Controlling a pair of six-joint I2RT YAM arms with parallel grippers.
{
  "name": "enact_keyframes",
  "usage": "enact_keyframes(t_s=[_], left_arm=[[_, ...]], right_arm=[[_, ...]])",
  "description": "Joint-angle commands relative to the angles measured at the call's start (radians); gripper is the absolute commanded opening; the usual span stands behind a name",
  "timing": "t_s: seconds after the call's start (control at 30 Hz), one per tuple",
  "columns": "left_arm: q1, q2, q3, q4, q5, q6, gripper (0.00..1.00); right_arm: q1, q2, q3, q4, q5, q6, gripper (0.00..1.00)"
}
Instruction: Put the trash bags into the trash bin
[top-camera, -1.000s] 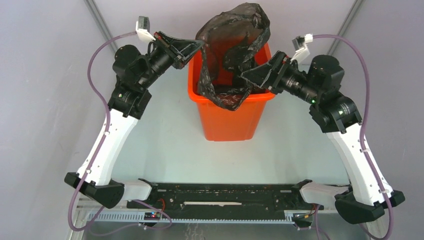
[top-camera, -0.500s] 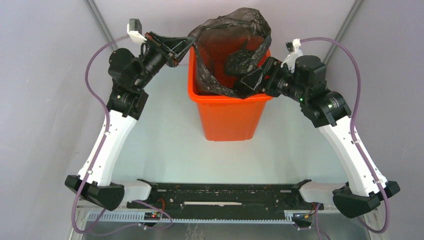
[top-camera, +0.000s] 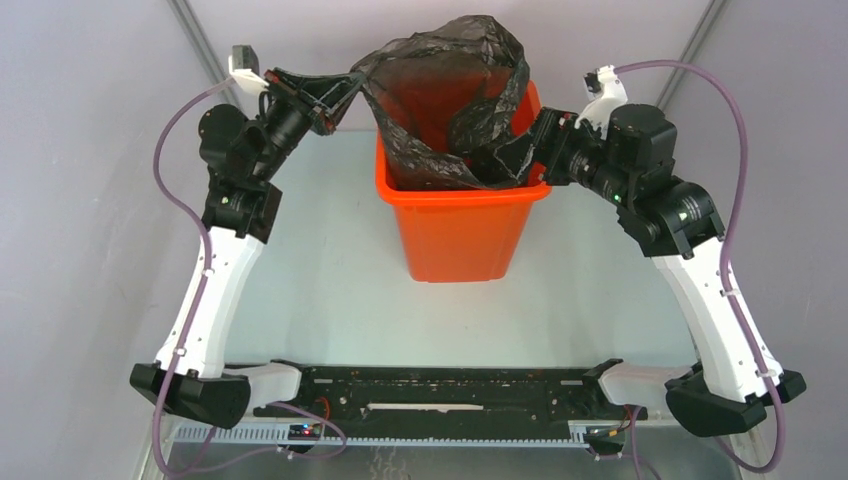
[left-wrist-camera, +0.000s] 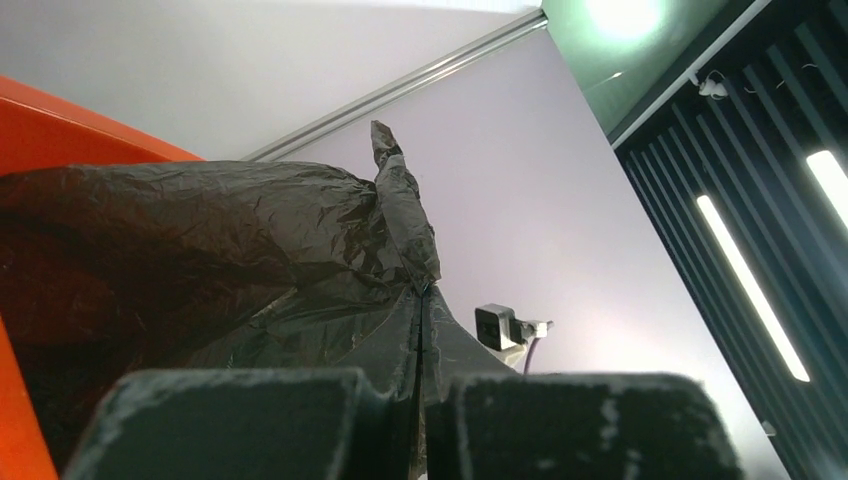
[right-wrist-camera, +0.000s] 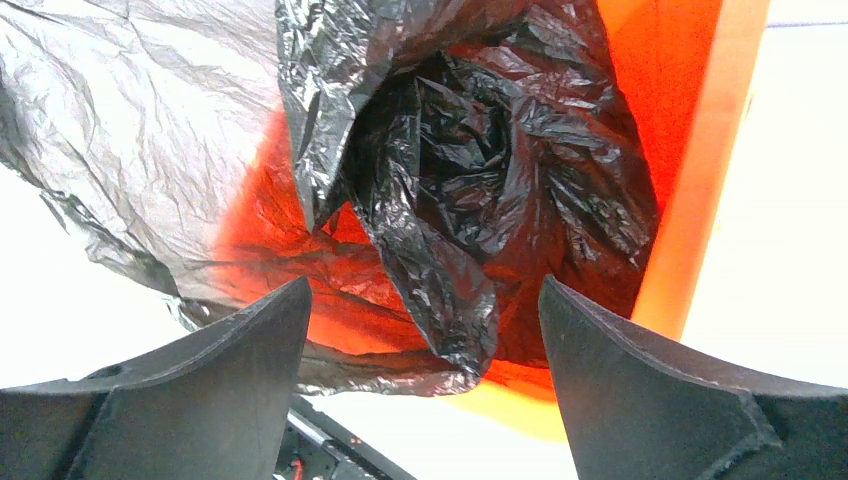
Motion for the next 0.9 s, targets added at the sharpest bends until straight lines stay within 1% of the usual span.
enact_keyframes(t_s=[0.0,0.07,0.13,0.2,0.23,0.3,0.37,0.47,0.53,0.57,0.63,0.77,0.87], left_arm=[[0.024,-0.04,-0.043,0.079,0.039,-0.061,0.0],[0.026,-0.035,-0.058,0.135,0.047,-0.101,0.0],[0.026,-0.027,-0.057,0.159,0.052,-0.122,0.0],[0.028,-0.022,-0.053,0.163,0.055,-0.127,0.0],[0.031,-0.022,-0.052,0.166,0.057,-0.131,0.0],[0.043,-0.019,-0.051,0.171,0.065,-0.138,0.0],[0.064,-0.02,-0.049,0.172,0.07,-0.141,0.0],[0.106,-0.023,-0.046,0.166,0.082,-0.141,0.0],[0.134,-0.032,-0.054,0.144,0.091,-0.127,0.0],[0.146,-0.042,-0.062,0.133,0.092,-0.118,0.0],[0.166,-0.064,-0.105,0.122,0.093,-0.108,0.0],[0.18,-0.112,-0.187,0.098,0.101,-0.075,0.0],[0.183,-0.141,-0.209,0.01,0.104,0.001,0.0]], right_arm=[[-0.019,-0.033,0.009,0.03,-0.01,-0.09,0.93],[-0.022,-0.039,-0.029,0.08,-0.066,-0.087,0.92],[-0.022,-0.04,-0.088,0.149,-0.13,-0.088,0.92],[-0.02,-0.033,-0.131,0.192,-0.149,-0.085,0.91],[-0.02,-0.019,-0.138,0.202,-0.149,-0.076,0.9],[-0.025,0.006,-0.131,0.201,-0.143,-0.041,0.82],[-0.033,0.029,-0.088,0.182,-0.159,-0.004,0.67],[-0.048,0.063,0.079,0.058,-0.172,0.044,0.45],[-0.08,0.058,0.183,-0.027,-0.192,0.081,0.35],[-0.099,0.042,0.205,-0.055,-0.202,0.094,0.32],[-0.138,-0.013,0.181,-0.089,-0.214,0.103,0.29],[-0.242,-0.131,-0.007,-0.091,-0.273,0.114,0.27],[-0.338,-0.161,-0.079,-0.093,-0.355,0.155,0.22]])
